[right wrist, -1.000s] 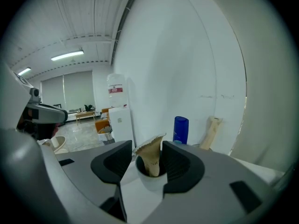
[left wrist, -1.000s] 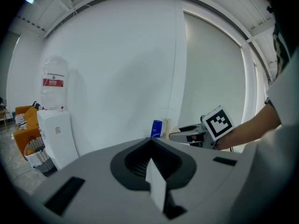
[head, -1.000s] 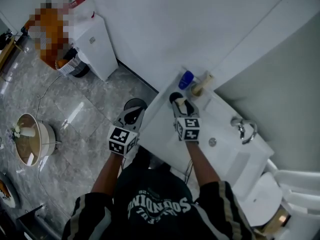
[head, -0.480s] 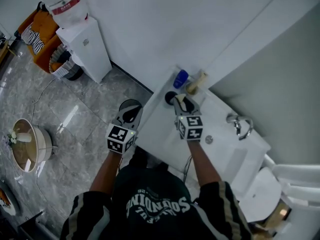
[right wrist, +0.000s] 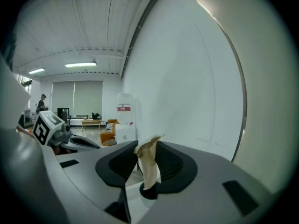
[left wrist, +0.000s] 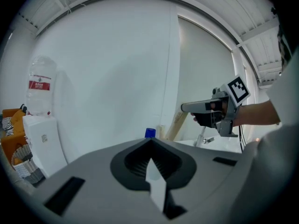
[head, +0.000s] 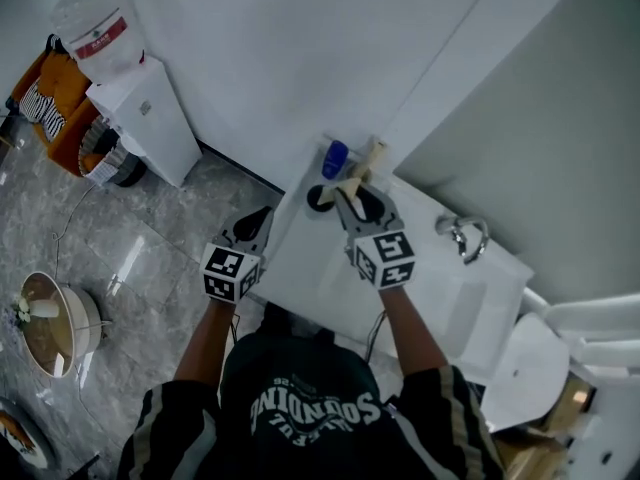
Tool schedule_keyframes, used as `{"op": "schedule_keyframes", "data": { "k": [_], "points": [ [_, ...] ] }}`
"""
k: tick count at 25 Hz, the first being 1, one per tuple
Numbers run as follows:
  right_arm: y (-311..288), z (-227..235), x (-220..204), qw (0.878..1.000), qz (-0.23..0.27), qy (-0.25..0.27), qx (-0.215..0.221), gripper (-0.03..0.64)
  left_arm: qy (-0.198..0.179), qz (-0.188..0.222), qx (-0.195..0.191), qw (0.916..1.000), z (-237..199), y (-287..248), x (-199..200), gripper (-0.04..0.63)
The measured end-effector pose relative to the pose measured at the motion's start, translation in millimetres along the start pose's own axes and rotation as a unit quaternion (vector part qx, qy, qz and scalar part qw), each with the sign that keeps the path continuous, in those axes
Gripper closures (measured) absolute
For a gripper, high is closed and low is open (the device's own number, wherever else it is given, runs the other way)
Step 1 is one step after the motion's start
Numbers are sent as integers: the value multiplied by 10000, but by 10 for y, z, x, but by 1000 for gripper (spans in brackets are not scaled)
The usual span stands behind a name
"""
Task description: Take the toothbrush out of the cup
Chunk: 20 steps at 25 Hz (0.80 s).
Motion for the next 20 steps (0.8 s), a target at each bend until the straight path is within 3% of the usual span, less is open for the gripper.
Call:
{"op": "schedule_keyframes", "data": {
  "k": [9,14,20],
  "points": [
    [209,-232,-7,9982,9,-360,472,505,-73,46,-183,9998,-3,-168,87,597],
    [165,-413,-420,9919,-434,-779,904,505,-75,1,-243,9997,30,-192,37,597],
    [2,-519,-1080,9743,-1142,-1567,1150,505,-31,-87,-200,9998,-39,-125,-58,597]
  ]
}}
Point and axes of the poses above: the fingertips, and each gripper's own axes: y backward along the fingers, z to its right, x out of its top, the point moved 3 cm from there along y, backward along the fingers, and after that the axes turned 8 degrees about -y, right-handed, at the moved point
